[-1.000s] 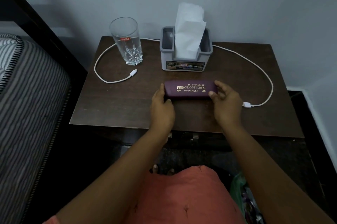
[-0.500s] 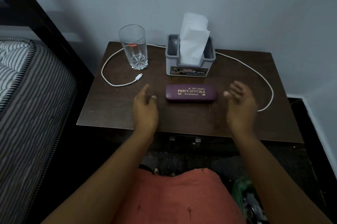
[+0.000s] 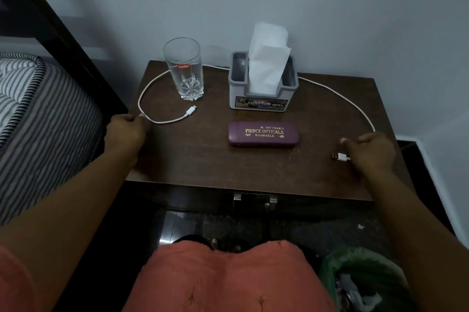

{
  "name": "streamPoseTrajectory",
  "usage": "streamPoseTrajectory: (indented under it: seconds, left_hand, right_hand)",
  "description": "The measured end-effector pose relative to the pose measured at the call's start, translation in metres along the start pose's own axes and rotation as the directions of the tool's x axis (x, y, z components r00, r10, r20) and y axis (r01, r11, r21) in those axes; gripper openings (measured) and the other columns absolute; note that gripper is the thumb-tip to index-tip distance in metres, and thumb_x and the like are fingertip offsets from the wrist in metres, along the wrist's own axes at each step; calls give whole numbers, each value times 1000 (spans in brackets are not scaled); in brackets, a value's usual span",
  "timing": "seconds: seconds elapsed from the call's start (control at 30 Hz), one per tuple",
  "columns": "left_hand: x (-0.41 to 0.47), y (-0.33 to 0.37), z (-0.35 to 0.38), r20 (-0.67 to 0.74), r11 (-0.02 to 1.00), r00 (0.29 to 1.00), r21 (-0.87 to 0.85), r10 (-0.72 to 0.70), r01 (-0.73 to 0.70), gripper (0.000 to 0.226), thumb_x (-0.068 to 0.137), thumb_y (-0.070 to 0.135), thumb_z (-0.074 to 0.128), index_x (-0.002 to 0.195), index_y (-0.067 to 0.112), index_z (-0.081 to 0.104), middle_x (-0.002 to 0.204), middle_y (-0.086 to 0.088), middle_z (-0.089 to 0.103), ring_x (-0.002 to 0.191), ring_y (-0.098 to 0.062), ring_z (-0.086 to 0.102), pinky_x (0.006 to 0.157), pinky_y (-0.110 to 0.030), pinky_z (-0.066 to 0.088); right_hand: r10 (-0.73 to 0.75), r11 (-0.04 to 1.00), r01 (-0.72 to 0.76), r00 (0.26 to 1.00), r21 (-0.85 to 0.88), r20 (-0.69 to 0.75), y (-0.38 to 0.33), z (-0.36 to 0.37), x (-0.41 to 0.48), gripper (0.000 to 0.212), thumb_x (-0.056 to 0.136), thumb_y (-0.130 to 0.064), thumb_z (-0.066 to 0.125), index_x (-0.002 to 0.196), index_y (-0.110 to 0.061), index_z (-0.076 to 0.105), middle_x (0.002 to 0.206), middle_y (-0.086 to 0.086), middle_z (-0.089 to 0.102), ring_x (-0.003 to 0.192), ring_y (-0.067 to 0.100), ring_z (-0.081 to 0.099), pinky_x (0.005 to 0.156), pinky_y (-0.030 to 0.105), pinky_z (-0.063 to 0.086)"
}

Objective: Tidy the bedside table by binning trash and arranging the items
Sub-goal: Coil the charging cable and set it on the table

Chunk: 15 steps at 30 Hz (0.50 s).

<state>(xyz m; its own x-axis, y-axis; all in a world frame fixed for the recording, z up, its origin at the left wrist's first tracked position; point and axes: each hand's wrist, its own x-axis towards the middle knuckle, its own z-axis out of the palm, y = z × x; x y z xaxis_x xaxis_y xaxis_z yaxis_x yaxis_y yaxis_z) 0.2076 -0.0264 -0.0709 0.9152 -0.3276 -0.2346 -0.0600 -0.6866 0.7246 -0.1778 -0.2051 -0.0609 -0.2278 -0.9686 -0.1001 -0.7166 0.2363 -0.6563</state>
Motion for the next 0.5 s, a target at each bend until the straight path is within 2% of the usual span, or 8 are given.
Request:
streamPoseTrajectory:
  seconds: [0.07,0.13,0.23,0.3,0.37,0.43,0.5]
  left_hand:
    - [4,7,2,39,997,999,71,35,-38,48,77,55,54,100,14,66,101,-14,68,90,-35,63,78,-39,50]
    - [10,14,4,55,987,998,151,43,-51,47,74,58,58,99,19,66,101,-11,68,89,-34,64,78,-39,51]
    - [21,18,2,98,970,995,238,33,-56,37,75,48,66,89,15,70,93,-14,70,79,-34,67,77,-39,55]
    - [26,24,-1,116,982,993,189,-28,5,27,77,34,69,85,8,68,83,-16,70,70,-31,68,68,-42,60]
    - [27,30,-3,157,993,983,93,-92,78,18,80,17,66,82,0,62,68,-17,66,60,-28,67,50,-41,59]
    - [29,31,-3,178,991,978,88,-113,99,20,81,11,66,71,-5,56,52,-15,64,54,-26,66,46,-36,58]
    - [33,32,-3,173,990,979,110,-104,85,22,78,9,68,66,-5,56,41,-12,62,52,-26,67,53,-38,59]
  right_hand:
    - [41,999,-42,998,1,-46,4,3,8,45,77,-20,73,111,1,51,126,24,50,116,37,49,95,41,41]
    - [87,996,-89,993,-25,-74,7,4,16,54,79,-18,70,120,5,45,130,27,46,119,40,47,99,45,41]
    - [140,988,-142,989,-56,-49,16,3,25,55,81,-16,65,125,8,42,128,29,50,116,44,50,96,46,45]
    - [193,978,-194,981,-77,-26,20,1,29,48,81,-19,62,117,10,49,120,31,56,108,45,55,80,40,46]
    - [244,966,-245,970,-87,-16,21,-4,32,38,84,-20,58,105,12,54,116,32,57,105,46,56,72,36,41]
    - [246,967,-247,969,-70,-20,16,-9,33,32,85,-19,57,102,9,58,115,33,58,105,47,56,79,42,46]
    - [231,973,-231,973,-7,19,8,-16,33,22,85,-20,58,91,1,62,114,31,60,103,44,59,87,46,51]
